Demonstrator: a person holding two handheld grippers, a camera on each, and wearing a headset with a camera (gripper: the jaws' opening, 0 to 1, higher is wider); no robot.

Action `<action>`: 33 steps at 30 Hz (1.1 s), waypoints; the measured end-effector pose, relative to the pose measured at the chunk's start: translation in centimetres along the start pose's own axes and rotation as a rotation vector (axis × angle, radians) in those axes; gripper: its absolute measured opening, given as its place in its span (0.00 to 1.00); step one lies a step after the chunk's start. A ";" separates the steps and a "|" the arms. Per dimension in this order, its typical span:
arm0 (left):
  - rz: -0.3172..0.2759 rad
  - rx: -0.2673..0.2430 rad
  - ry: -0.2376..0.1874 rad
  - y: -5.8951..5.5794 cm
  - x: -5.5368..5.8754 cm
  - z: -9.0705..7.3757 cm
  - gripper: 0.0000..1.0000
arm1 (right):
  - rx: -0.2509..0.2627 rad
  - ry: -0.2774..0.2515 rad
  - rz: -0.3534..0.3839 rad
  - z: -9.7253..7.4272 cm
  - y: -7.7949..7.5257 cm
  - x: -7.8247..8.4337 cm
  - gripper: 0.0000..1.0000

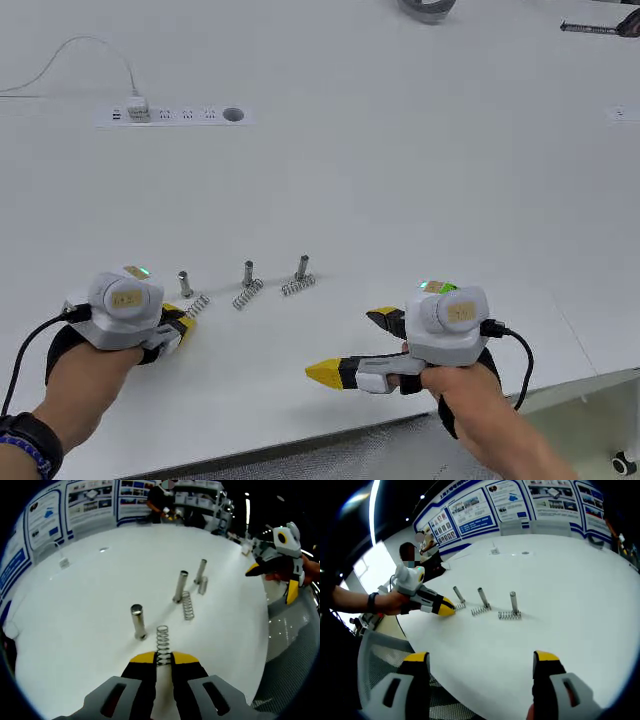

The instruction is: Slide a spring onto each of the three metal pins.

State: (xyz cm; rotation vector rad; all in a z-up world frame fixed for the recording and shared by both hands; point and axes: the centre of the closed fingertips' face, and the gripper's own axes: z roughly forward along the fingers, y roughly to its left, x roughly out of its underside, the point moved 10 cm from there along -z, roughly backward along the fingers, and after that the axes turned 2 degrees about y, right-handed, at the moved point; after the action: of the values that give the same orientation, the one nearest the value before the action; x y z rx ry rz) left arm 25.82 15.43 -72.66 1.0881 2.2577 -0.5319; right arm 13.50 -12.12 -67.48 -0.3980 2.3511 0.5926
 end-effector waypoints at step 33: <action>-0.013 -0.011 -0.045 -0.8 -0.4 -2.3 0.10 | -0.009 -0.015 -0.006 0.1 0.2 -0.4 0.84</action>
State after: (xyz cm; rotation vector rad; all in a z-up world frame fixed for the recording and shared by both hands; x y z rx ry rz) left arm 24.65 16.07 -70.62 1.0470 2.2277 -0.5435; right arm 13.74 -11.89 -67.22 -0.4029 2.3329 0.6014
